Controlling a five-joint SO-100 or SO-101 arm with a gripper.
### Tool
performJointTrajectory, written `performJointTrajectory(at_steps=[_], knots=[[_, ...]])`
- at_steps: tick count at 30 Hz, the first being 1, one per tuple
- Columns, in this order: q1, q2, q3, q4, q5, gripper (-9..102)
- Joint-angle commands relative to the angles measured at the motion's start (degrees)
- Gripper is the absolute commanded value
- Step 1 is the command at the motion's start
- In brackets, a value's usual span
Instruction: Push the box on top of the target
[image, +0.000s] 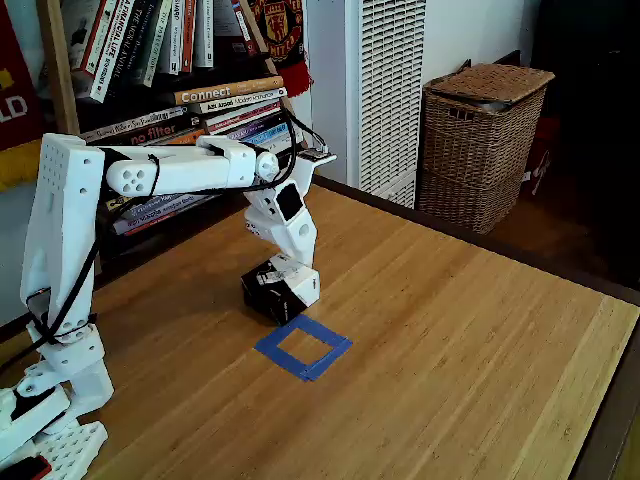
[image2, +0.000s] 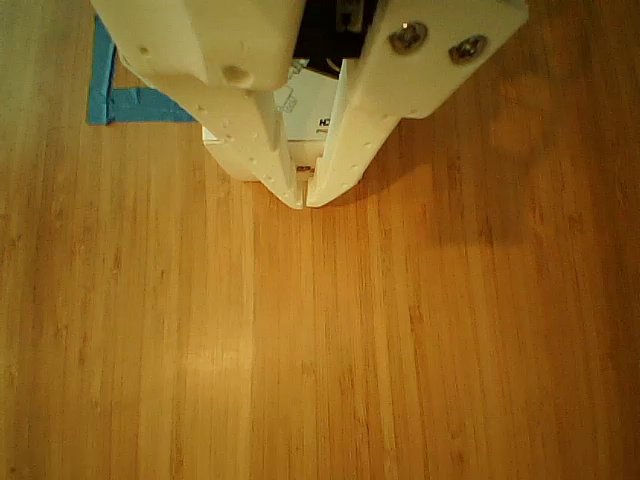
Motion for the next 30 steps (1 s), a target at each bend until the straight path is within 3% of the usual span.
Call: performJointTrajectory(at_steps=[1,30], knots=[[-0.35,1.41,-0.53,0.88,-0.53,0],[0.62,10.99,10.11,0.35,-2.29,0]])
